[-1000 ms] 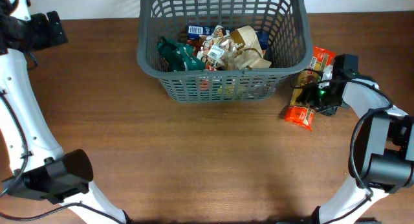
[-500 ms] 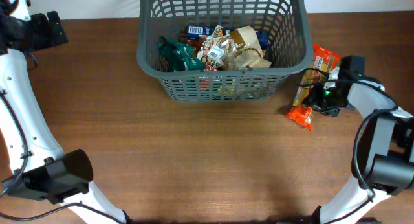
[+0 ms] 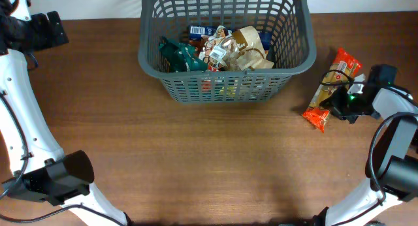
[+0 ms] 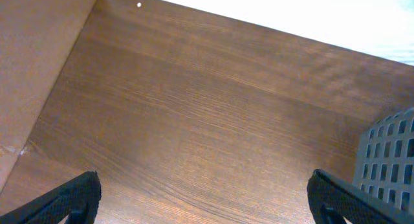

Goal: Pack container
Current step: 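Lift the spaghetti box upright with the right gripper, then carry the spaghetti box over the basket and release it inside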

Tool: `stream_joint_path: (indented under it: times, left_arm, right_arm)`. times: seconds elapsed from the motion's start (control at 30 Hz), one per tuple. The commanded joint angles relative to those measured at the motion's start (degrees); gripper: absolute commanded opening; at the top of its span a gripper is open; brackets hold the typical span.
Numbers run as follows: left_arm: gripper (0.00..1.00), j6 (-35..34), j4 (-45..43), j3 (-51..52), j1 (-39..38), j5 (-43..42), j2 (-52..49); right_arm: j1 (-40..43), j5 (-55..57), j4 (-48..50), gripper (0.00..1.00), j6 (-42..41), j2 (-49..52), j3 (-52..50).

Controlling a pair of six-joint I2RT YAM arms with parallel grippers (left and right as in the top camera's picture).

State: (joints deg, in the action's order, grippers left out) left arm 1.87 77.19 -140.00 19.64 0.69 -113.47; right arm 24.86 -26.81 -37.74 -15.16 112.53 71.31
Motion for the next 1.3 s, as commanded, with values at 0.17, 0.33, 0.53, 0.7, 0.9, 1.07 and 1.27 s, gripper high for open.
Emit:
stream_joint_path:
  times: [0.17, 0.33, 0.53, 0.7, 0.9, 1.07, 1.27]
  left_arm:
    - [0.99, -0.61, 0.04, 0.24, 0.39, 0.0, -0.09]
    - [0.99, -0.61, 0.04, 0.24, 0.39, 0.0, -0.09]
    - [0.99, -0.61, 0.04, 0.24, 0.39, 0.0, -0.09]
    - [0.99, -0.61, 0.04, 0.24, 0.39, 0.0, -0.09]
    - [0.99, -0.61, 0.04, 0.24, 0.39, 0.0, -0.09]
    - [0.99, -0.61, 0.04, 0.24, 0.39, 0.0, -0.09]
    - [0.99, -0.61, 0.04, 0.24, 0.39, 0.0, -0.09]
  right_arm:
    - [0.28, -3.93, -1.25, 0.22, -1.22, -7.28, 8.07]
    - [0.28, -4.07, -3.74, 0.21, -1.22, -9.92, 15.93]
    - [0.24, -4.55, -9.7, 0.18, -1.14, -10.62, 27.98]
    - [0.24, -6.01, -13.29, 0.17, 0.31, -10.64, 38.51]
    - [0.24, -7.65, -15.67, 0.16, 0.31, -10.71, 51.45]
    - [-0.17, -12.33, -17.59, 0.14, 0.28, -10.71, 59.32]
    - [-4.92, -13.55, -22.23, 0.12, 0.68, -10.73, 66.36]
